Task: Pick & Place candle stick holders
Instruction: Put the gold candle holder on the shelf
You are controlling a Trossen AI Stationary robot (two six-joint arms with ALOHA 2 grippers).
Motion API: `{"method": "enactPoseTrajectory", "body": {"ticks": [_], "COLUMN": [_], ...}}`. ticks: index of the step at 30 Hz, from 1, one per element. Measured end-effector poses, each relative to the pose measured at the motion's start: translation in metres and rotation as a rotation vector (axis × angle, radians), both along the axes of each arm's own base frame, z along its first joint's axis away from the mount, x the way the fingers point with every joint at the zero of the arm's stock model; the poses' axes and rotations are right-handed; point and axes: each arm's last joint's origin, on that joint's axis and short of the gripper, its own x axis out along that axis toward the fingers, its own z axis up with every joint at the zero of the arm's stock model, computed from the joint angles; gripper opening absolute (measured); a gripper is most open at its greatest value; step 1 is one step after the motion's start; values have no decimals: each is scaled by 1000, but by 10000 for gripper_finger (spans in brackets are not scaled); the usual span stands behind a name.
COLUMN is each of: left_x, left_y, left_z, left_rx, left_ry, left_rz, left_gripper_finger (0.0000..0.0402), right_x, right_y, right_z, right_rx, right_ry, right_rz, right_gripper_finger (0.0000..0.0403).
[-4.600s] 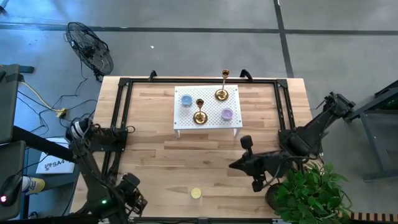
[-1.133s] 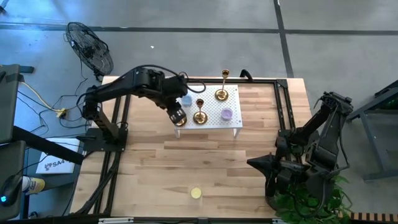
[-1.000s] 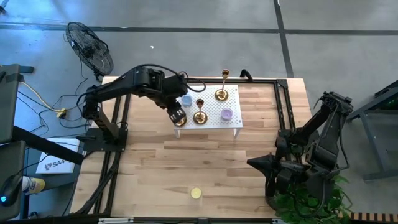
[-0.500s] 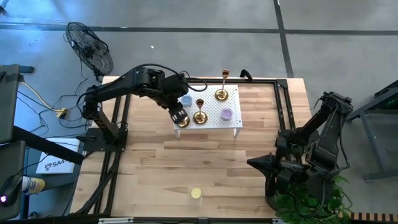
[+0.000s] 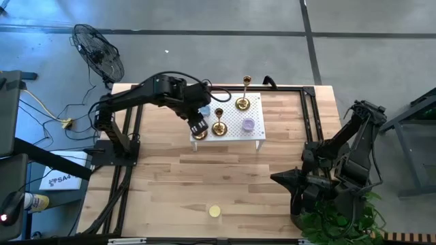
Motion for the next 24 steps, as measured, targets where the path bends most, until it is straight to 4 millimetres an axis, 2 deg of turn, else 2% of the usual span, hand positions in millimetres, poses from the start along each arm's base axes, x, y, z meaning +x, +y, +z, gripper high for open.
{"method": "enactPoseTrajectory", "body": {"ticks": [15, 20, 24], "left_x": [2, 4, 2], "left_y": [3, 3, 3], "left_z": [-1, -5, -3], "left_rx": [10, 19, 24], "left_ry": [-11, 17, 8], "left_rz": [22, 51, 53], "left_gripper_finger": [121, 187, 207], "right_x": [-1, -1, -1], "right_y": [-1, -1, -1], "right_z": [-3, -4, -4], "right_rx": [12, 17, 17], "right_ry": [12, 13, 13], "right_rz": [-7, -8, -8], "right_gripper_finger": [0, 0, 0]}}
